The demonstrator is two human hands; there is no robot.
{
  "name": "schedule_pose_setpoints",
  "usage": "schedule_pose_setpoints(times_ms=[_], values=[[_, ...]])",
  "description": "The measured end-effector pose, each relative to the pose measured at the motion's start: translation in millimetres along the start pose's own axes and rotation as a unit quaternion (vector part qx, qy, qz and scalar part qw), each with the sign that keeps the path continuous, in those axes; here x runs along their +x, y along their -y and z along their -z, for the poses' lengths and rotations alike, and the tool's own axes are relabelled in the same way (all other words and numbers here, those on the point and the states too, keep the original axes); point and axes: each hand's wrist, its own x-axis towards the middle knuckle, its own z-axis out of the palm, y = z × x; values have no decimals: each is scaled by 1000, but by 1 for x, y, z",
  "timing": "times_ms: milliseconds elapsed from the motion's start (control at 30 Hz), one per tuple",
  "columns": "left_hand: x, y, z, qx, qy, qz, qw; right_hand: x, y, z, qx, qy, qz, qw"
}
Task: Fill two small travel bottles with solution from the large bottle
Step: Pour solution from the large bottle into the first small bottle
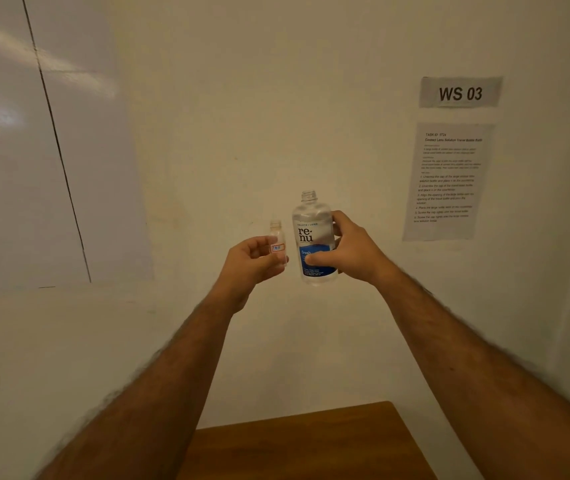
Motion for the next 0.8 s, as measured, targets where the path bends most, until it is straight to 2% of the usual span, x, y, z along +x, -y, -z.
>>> schedule_pose_setpoints(times_ms=[367, 800], values=[[0, -12, 4, 71, 8, -30, 997, 3, 2, 21, -102, 52, 5, 993], [-2, -23, -2, 78, 29, -51, 995, 2, 4, 34, -166, 94, 3, 982]])
